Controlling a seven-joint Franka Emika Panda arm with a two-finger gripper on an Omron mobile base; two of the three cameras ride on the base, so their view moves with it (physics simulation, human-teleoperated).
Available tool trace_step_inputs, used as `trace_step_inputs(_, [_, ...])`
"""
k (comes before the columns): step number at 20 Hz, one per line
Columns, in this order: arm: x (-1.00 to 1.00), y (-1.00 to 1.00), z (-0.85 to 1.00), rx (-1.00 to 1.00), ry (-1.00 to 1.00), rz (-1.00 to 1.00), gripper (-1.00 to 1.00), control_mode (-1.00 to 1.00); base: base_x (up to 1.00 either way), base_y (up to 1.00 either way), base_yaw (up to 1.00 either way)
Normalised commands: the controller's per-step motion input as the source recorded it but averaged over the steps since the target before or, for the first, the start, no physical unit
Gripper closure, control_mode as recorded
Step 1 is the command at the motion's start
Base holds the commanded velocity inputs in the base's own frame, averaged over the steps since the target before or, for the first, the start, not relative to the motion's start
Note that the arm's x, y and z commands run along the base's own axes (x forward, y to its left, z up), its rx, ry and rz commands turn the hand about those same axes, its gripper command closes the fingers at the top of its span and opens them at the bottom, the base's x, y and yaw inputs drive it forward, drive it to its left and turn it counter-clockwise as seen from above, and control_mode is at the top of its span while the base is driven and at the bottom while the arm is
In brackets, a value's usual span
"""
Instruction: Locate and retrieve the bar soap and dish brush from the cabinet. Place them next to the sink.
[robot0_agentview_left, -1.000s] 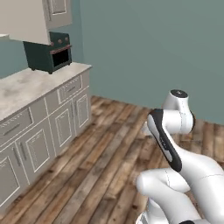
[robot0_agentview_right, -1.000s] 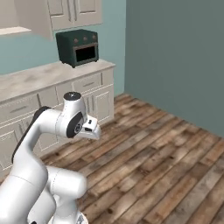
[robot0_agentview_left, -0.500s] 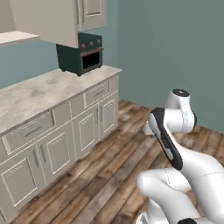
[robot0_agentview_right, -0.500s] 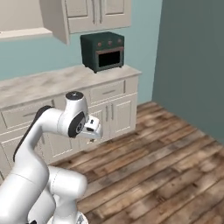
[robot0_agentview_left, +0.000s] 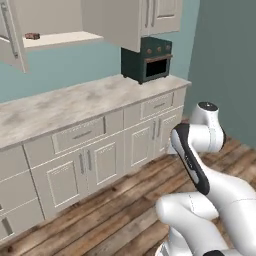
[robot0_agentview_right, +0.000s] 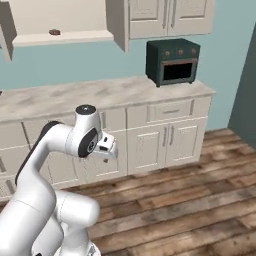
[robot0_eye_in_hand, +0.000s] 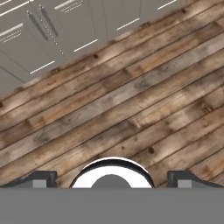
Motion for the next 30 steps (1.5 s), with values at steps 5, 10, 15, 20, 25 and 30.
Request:
trace_step_inputs(5, [0.00, 0.00, 0.00, 0.00, 0.00, 0.00, -1.00, 1.00, 0.44, -0.02, 0.45])
trace_step_inputs(10, [0.00, 0.00, 0.00, 0.00, 0.00, 0.00, -1.00, 1.00, 0.55, -0.04, 0.41])
trace_step_inputs(15, [0.00, 0.00, 0.00, 0.00, 0.00, 0.00, -1.00, 1.00, 0.72, -0.11, 0.36])
trace_step_inputs(20, [0.00, 0.00, 0.00, 0.00, 0.00, 0.00, -1.00, 1.00, 0.94, -0.23, 0.23])
trace_step_inputs(25, [0.00, 0.00, 0.00, 0.00, 0.00, 0.00, -1.00, 1.00, 0.92, -0.62, 0.01])
trace_step_inputs(30, [0.00, 0.00, 0.00, 0.00, 0.00, 0.00, -1.00, 1.00, 0.39, -0.33, 0.00])
